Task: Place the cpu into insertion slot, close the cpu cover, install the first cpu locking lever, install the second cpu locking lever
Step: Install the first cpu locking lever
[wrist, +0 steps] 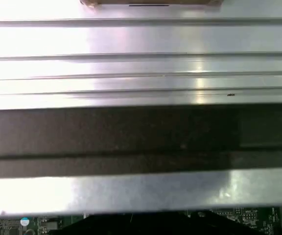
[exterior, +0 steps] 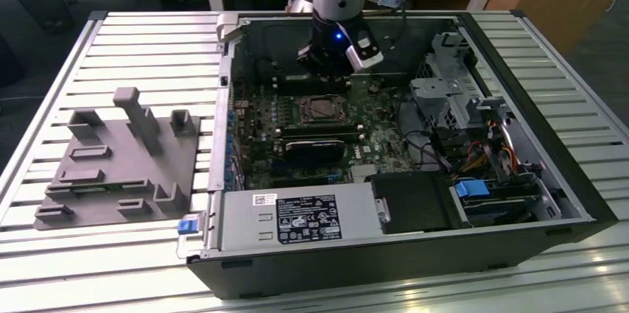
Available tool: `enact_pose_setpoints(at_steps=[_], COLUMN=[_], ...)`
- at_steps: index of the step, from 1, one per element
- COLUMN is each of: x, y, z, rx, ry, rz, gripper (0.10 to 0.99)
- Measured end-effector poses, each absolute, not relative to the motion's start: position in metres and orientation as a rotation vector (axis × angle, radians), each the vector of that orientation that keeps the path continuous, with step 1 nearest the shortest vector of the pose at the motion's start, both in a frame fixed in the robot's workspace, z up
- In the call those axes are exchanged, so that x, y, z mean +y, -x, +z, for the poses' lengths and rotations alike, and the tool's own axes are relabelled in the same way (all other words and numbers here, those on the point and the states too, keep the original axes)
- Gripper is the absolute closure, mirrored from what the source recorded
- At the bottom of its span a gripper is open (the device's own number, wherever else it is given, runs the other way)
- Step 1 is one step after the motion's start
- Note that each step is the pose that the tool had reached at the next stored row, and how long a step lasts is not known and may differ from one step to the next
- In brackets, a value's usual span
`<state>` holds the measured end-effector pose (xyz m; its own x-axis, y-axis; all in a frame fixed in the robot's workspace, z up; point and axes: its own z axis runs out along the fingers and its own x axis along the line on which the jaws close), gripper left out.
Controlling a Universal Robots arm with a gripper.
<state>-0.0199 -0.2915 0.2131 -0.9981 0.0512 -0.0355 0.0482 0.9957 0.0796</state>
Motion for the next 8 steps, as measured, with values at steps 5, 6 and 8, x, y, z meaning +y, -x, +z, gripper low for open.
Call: enact_pose_setpoints(at_steps=[5, 6, 8], x=[-0.2952, -0.2959, -0.2970], y=[0.0199, 0.0199, 0.0199], z=[0.2131, 0.2131, 0.2131], rx=[3.101, 3.101, 3.101], ry=[-0.077, -0.077, -0.077], rz=[0.122, 0.122, 0.122], gripper=[0.980, 0.980, 0.980])
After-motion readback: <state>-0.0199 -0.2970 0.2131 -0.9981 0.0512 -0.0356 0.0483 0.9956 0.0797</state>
